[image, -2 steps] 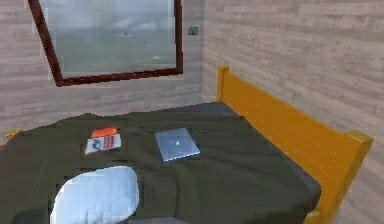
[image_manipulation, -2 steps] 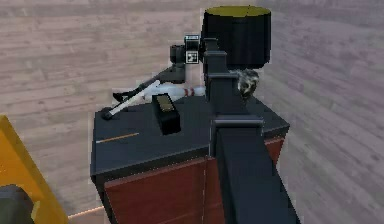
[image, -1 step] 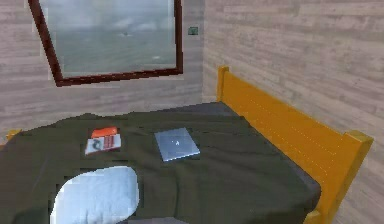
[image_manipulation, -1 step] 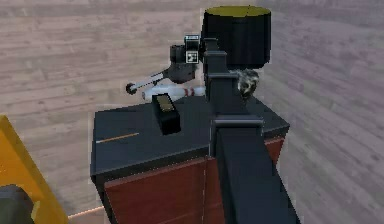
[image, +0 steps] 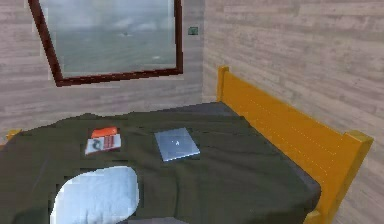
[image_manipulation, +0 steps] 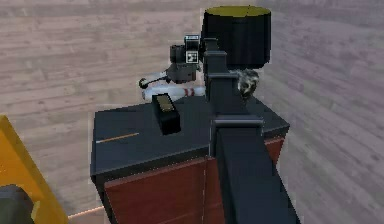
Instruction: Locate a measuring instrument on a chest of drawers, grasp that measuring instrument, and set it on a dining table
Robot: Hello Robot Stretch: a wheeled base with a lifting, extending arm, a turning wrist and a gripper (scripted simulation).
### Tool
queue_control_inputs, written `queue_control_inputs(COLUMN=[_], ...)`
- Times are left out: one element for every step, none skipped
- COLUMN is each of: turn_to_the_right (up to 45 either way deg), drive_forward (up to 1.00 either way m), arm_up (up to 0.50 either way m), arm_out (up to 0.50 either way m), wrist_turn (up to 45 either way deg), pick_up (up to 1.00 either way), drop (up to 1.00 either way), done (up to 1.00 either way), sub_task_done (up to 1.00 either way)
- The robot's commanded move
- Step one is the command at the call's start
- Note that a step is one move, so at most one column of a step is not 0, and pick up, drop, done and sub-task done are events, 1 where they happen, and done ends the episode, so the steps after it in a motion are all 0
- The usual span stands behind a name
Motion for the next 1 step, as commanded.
queue_control_inputs(turn_to_the_right=[0.0], drive_forward=[0.00], arm_up=[-0.24], arm_out=[0.00], wrist_turn=[0.0], pick_up=[0.00], drop=[0.00], done=[0.00], sub_task_done=[0.00])
